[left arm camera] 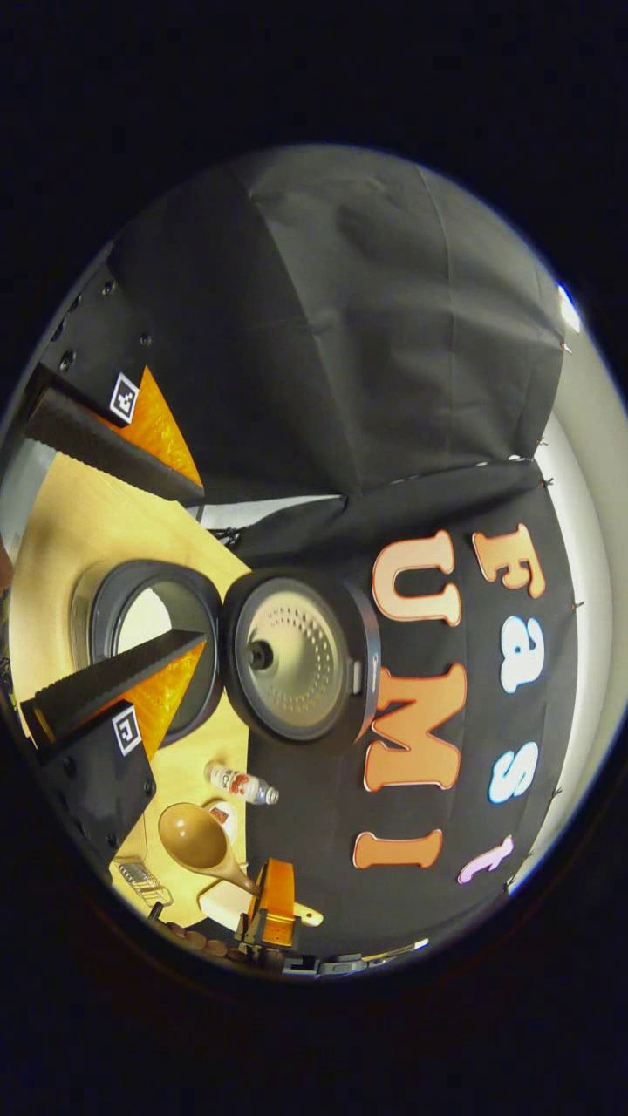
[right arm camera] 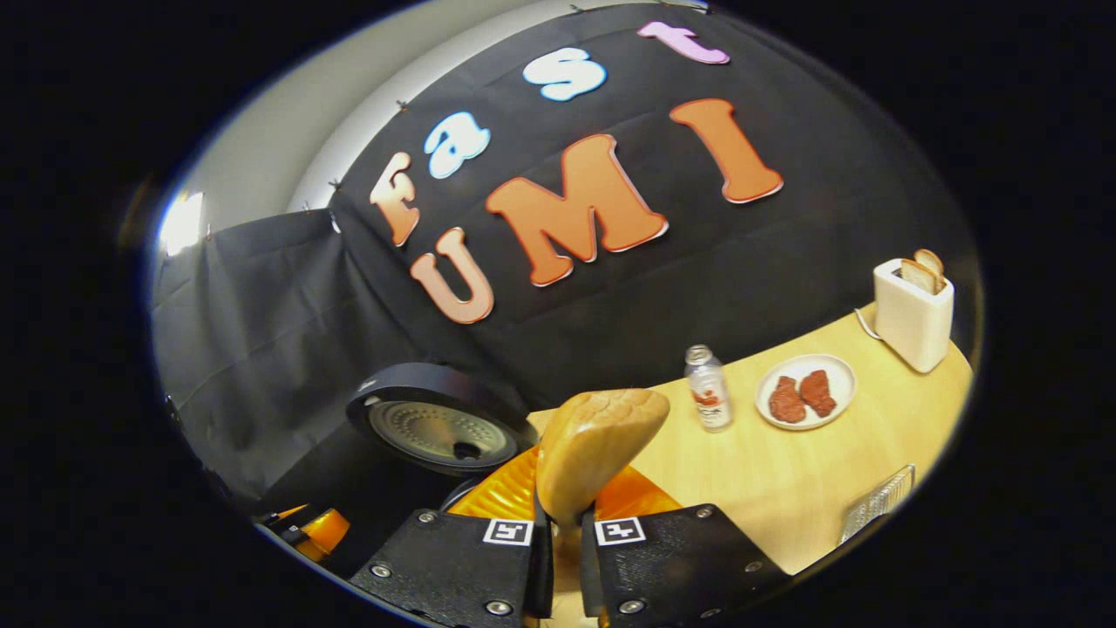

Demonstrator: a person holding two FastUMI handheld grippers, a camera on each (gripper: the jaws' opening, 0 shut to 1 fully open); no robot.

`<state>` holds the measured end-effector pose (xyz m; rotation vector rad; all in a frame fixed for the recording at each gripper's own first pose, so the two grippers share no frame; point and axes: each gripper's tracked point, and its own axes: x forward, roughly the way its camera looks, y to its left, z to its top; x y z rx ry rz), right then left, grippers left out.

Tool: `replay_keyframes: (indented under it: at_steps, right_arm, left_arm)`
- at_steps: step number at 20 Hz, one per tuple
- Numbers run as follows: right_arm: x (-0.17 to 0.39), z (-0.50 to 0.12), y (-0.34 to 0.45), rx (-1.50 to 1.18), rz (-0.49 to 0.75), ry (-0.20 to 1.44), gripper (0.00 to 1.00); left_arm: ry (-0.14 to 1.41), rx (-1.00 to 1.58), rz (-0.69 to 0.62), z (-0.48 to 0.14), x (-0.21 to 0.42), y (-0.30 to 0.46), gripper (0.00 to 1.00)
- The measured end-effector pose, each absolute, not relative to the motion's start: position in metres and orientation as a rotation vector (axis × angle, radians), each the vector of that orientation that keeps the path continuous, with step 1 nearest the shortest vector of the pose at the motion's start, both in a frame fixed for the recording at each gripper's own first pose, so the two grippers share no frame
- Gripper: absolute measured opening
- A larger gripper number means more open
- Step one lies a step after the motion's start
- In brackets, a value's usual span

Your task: Close the left gripper, press the button to open the rice cooker; take a wooden spoon from the chopstick holder with the right hand, scoop a spoonful of rice and pour it into the rice cooker, then put the wooden spoon back into the chopstick holder.

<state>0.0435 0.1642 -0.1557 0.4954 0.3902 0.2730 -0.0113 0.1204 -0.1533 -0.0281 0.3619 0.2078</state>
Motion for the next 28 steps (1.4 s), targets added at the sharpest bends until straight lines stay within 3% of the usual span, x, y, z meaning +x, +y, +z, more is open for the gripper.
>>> replay_keyframes:
  at_steps: [1, 3, 12, 18, 26, 27, 28]
  right_arm:
    - [0.041, -0.159, 0.145, 0.496, 0.240, 0.392, 0.12]
    - [0.034, -0.170, 0.103, 0.493, 0.172, 0.399, 0.12]
    - [0.011, -0.216, -0.068, 0.513, -0.143, 0.405, 0.12]
    - [0.006, -0.254, -0.110, 0.488, -0.212, 0.427, 0.13]
    - [0.009, -0.311, -0.102, 0.451, -0.176, 0.537, 0.15]
    - [0.009, -0.317, -0.101, 0.451, -0.172, 0.547, 0.15]
    - [0.010, -0.322, -0.099, 0.453, -0.167, 0.560, 0.16]
  left_arm:
    - [0.363, -0.024, 0.189, -0.152, -0.009, 0.109, 0.96]
    - [0.362, -0.022, 0.148, -0.150, -0.004, 0.087, 1.00]
    - [0.374, -0.014, 0.048, -0.146, 0.001, 0.012, 0.97]
    - [0.379, -0.009, 0.056, -0.141, -0.004, -0.003, 0.98]
    - [0.357, 0.019, 0.106, -0.119, -0.003, -0.002, 1.00]
    - [0.350, 0.024, 0.110, -0.115, -0.001, -0.002, 0.96]
    - [0.341, 0.030, 0.112, -0.109, 0.001, -0.002, 1.00]
